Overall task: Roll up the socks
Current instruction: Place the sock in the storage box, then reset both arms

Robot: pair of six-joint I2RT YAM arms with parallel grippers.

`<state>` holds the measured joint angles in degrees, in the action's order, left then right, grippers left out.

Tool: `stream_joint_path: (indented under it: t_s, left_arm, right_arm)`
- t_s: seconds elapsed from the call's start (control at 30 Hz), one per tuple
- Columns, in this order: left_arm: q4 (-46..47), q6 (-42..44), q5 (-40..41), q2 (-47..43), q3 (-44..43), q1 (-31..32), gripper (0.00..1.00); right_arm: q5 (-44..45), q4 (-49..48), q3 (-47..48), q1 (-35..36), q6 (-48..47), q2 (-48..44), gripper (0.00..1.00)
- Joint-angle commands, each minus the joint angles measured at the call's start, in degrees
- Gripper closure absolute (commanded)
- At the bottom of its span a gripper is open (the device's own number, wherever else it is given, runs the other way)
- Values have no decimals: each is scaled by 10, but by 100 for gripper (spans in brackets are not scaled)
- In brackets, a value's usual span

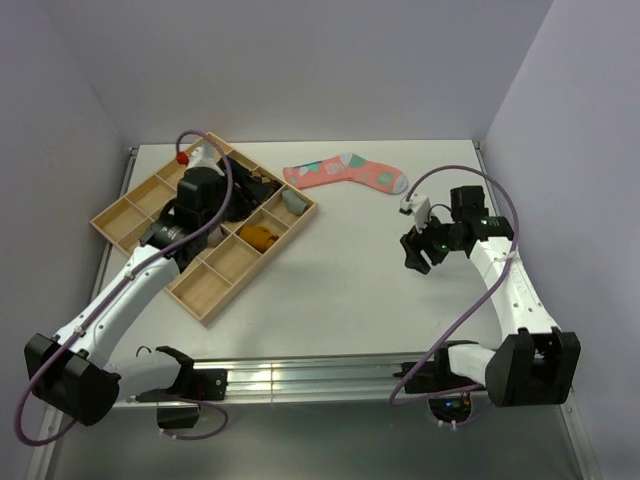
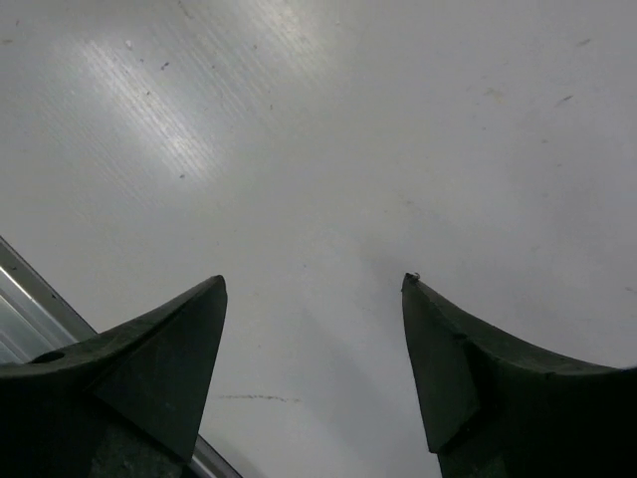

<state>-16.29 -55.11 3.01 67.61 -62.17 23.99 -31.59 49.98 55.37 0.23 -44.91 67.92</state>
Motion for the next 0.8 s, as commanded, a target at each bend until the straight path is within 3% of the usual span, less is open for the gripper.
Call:
stream_joint_path:
  t_s: [0.0,0.07,0.1,0.23,0.37,0.77]
  left_arm:
    - [27,71,38,5,-20,91,44]
    - [40,83,47,26,-23,127,44]
    - [45,94,53,32,-24,143,44]
    - [111,108,61,50,-6,225,44]
    - [158,108,31,67,12,245,44]
    - [173,115,42,106,-9,279,45]
  right_arm:
    - [-17,7,42,-23,37,-36,20]
    - [-20,7,51,-29,50,-44,19]
    - [-21,9,54,-35,52,-51,11]
    - [-8,-6,57,-44,80,-69,6]
    - [-6,-13,50,-52,89,-89,5]
    - [-17,-23,29,-57,89,-117,2]
